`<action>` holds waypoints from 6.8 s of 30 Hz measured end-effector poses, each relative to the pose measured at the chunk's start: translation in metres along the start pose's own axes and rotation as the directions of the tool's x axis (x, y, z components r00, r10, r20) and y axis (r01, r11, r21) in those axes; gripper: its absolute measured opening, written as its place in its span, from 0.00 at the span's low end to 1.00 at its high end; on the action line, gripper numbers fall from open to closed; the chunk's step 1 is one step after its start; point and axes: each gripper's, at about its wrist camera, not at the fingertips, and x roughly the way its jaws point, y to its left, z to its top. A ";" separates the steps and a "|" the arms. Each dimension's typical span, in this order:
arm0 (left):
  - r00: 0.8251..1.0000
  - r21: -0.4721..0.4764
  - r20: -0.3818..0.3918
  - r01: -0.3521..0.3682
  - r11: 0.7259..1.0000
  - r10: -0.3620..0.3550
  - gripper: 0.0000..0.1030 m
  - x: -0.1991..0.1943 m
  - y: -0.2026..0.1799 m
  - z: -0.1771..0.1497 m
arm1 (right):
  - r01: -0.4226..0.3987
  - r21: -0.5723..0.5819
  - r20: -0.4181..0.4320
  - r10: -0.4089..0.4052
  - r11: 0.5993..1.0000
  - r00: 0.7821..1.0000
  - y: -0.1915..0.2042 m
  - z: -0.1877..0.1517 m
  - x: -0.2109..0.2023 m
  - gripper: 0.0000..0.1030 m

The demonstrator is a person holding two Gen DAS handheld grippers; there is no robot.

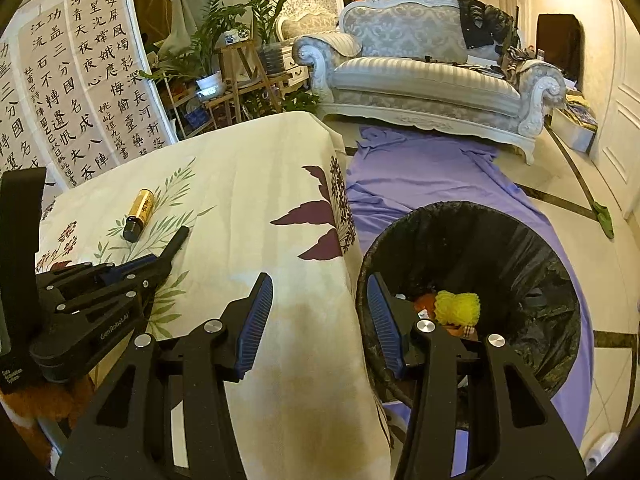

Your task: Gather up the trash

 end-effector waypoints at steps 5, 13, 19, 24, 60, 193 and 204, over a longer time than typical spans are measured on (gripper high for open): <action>1.000 -0.010 -0.001 -0.007 1.000 0.007 0.14 0.000 0.001 0.000 | -0.005 -0.003 0.005 0.005 1.000 1.000 0.001 -0.001 -0.003 0.47; 1.000 0.027 0.000 -0.019 0.999 0.019 0.31 0.005 -0.007 0.004 | -0.007 -0.001 0.003 0.007 1.000 1.000 0.000 -0.002 -0.003 0.47; 1.000 0.019 0.015 -0.010 1.000 0.010 0.14 -0.001 -0.003 0.000 | -0.013 -0.011 0.005 0.013 1.000 1.000 0.004 0.000 -0.002 0.47; 0.998 0.006 0.046 -0.038 0.999 0.038 0.14 -0.016 0.007 -0.007 | -0.031 -0.028 0.003 0.031 0.999 1.000 0.015 0.004 0.001 0.47; 0.953 -0.281 -0.009 -0.294 0.914 0.303 0.14 -0.028 0.203 -0.024 | -0.177 -0.241 -0.154 0.143 0.954 0.978 0.210 0.062 0.113 0.42; 0.974 0.079 0.228 -0.031 0.996 0.013 0.82 -0.027 -0.147 0.032 | 0.284 0.226 0.134 -0.319 0.932 0.938 -0.140 -0.016 -0.072 0.77; 0.967 0.035 0.254 -0.021 0.999 0.012 0.83 -0.064 -0.130 0.009 | 0.289 0.189 0.183 -0.323 0.938 0.929 -0.109 -0.032 -0.107 0.88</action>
